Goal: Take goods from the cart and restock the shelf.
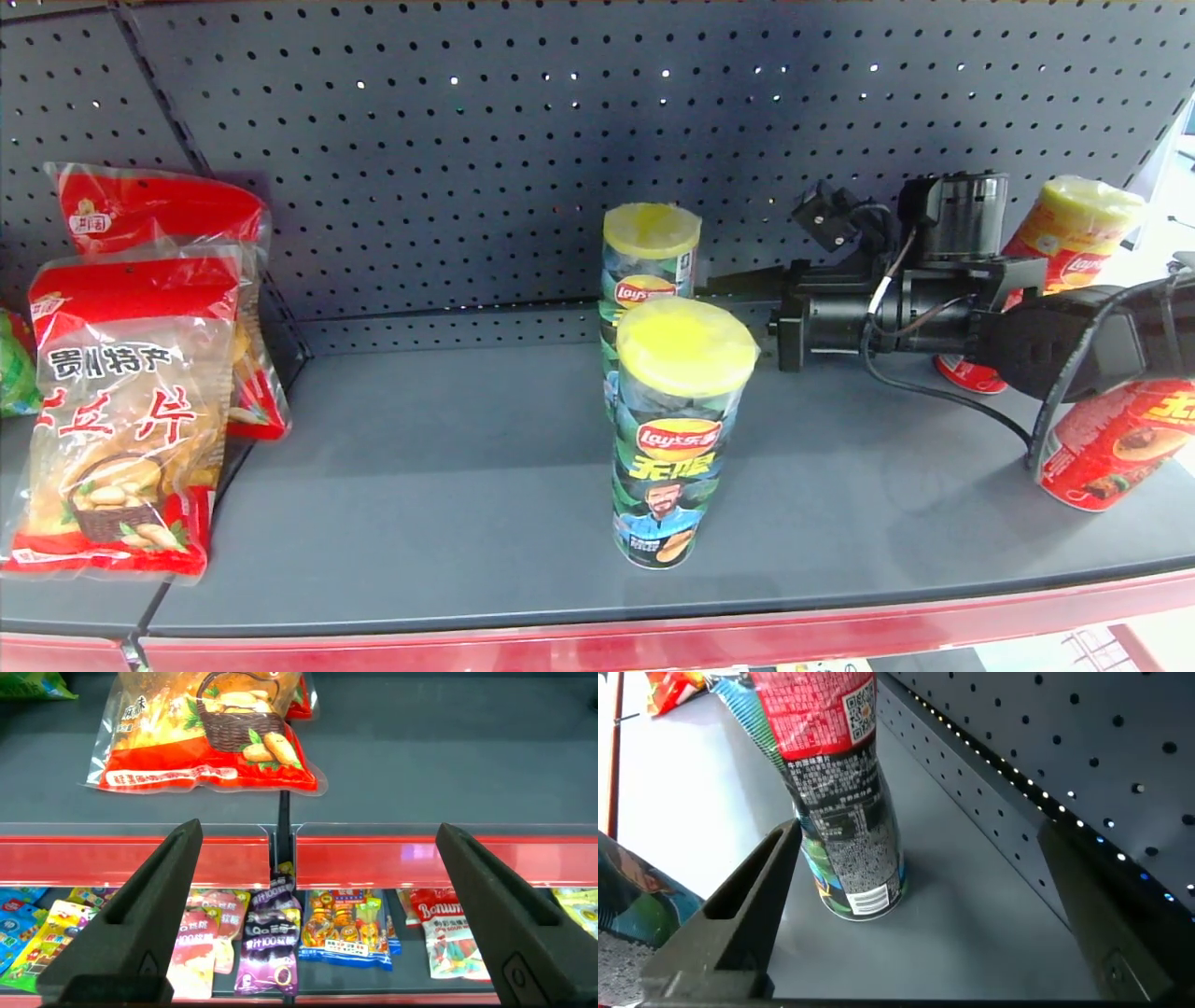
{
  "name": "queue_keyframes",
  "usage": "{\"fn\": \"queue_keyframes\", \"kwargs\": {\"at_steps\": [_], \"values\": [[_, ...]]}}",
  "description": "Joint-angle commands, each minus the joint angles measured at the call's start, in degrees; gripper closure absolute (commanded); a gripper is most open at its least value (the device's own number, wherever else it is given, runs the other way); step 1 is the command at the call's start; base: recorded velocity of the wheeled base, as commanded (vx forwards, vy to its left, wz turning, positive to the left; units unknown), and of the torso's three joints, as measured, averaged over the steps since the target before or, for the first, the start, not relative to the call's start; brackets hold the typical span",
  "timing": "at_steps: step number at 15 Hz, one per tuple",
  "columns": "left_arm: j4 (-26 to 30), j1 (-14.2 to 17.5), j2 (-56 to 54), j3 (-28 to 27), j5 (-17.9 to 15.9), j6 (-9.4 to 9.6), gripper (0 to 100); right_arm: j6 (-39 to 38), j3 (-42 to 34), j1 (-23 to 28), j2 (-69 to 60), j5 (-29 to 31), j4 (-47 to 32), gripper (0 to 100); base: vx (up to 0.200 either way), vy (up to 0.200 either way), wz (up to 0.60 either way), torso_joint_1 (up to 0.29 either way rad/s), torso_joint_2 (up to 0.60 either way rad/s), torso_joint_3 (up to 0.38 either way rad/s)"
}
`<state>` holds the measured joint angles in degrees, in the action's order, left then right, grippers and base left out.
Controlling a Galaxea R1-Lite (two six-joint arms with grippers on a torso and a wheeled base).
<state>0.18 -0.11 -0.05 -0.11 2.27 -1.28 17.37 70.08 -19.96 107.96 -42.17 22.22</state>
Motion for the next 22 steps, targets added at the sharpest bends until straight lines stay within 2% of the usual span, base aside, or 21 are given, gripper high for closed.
{"fn": "queue_keyframes", "kwargs": {"at_steps": [1, 5, 8, 12, 13, 15, 18, 22], "values": [[-0.01, 0.02, 0.05, 0.02, 0.02, -0.04, 0, 0.03, -0.12, 0.00, -0.12, -0.11, 0.01, 0, 0.000, 0.000, 0.00, 0.000, 0.00, 0.000], [-0.01, 0.02, 0.05, 0.02, 0.02, 0.05, 0, 0.21, -3.11, -0.17, -2.40, -0.20, 0.01, 0, 0.000, 0.000, 0.00, 0.000, 0.00, 0.000], [-0.01, -0.07, 0.05, 0.02, 0.11, -0.04, 0, 0.21, -8.56, 0.97, -7.50, -0.46, 0.01, 0, 0.000, 0.000, 0.00, 0.000, 0.00, 0.000], [-0.01, 0.02, 0.05, 0.02, 0.02, -0.04, 0, 0.21, -21.22, 1.50, -18.93, -0.72, 0.01, 0, 0.000, 0.000, 0.00, 0.000, 0.00, 0.000], [-0.01, 0.02, 0.05, -0.07, 0.02, -0.04, 0, 0.12, -22.01, 1.41, -19.72, -0.72, 0.01, 0, 0.000, 0.000, 0.00, 0.000, 0.00, 0.000], [-0.01, 0.02, 0.05, -0.07, 0.02, 0.05, 0, 0.21, -27.19, -0.52, -25.17, -2.57, -0.08, 0, 0.000, 0.000, 0.00, 0.000, 0.00, 0.000], [-0.01, -0.07, 0.05, -0.07, 0.02, 0.05, 0, 0.29, -28.86, -2.90, -27.54, -3.36, -0.08, 0, 0.000, 0.000, 0.00, 0.000, 0.00, 0.000], [-0.01, 0.02, 0.05, -0.07, 0.02, 0.05, 0, 0.29, -29.04, -2.90, -27.72, -3.01, -0.08, 0, 0.000, 0.000, 0.00, 0.000, 0.00, 0.000]]}}
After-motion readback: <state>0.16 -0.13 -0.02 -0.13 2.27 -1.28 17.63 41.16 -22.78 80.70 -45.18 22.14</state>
